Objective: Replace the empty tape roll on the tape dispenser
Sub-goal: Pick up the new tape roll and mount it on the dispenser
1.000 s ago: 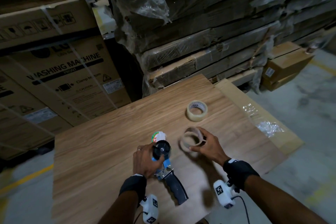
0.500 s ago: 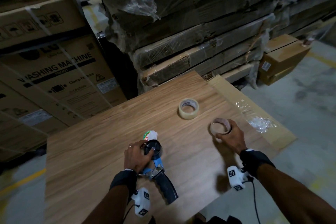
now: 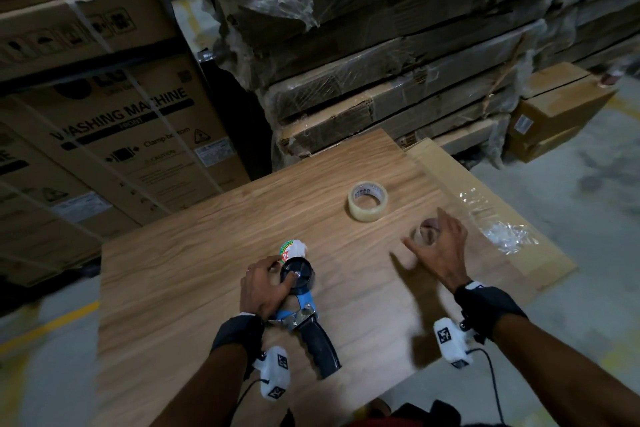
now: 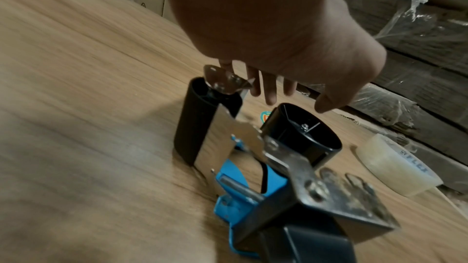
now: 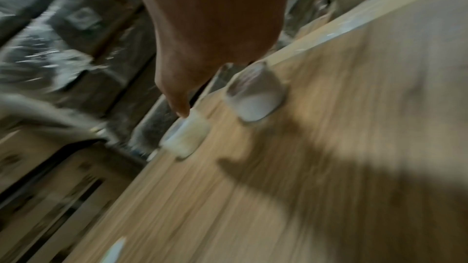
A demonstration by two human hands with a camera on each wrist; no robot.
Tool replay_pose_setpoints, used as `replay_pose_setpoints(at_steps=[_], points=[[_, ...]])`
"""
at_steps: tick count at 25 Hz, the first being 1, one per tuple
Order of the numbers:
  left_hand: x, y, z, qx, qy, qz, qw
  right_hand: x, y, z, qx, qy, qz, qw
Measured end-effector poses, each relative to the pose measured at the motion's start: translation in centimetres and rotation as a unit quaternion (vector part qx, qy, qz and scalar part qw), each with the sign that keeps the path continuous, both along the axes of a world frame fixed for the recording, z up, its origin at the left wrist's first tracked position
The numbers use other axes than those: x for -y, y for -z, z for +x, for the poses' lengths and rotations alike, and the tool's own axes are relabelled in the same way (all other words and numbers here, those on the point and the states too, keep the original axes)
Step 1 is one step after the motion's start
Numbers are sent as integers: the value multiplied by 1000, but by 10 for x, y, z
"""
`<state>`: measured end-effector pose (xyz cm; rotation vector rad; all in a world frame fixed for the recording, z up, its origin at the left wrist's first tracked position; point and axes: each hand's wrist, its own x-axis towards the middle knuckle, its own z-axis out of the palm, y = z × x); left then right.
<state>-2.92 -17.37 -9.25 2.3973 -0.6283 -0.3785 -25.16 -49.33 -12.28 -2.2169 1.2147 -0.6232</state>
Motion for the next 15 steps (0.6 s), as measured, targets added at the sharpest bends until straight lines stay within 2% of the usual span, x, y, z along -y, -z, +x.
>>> replay_pose_setpoints(at_steps=[3, 4, 6, 8, 10, 12, 15], points=[[-11, 2, 3, -11, -24, -33, 999, -27, -16, 23, 10, -50, -37, 998], [-15, 2, 4, -14, -32, -37, 999, -37, -17, 31, 32, -79, -3, 996], [-25, 3, 6, -18, -45, -40, 998, -62, -27, 43, 55, -166, 154, 973], [-36, 7, 7, -24, -54, -45, 997, -91, -25, 51, -1, -268, 273, 924], [-47, 13, 7, -43, -63, -52, 996, -120, -18, 54, -84, -336, 317, 883], [-61, 20, 8, -59, -74, -56, 994, -147, -12, 59, -147, -368, 334, 855], [-79, 27, 8, -81, -96, -80, 989, -178, -11, 65, -199, -379, 370, 825]])
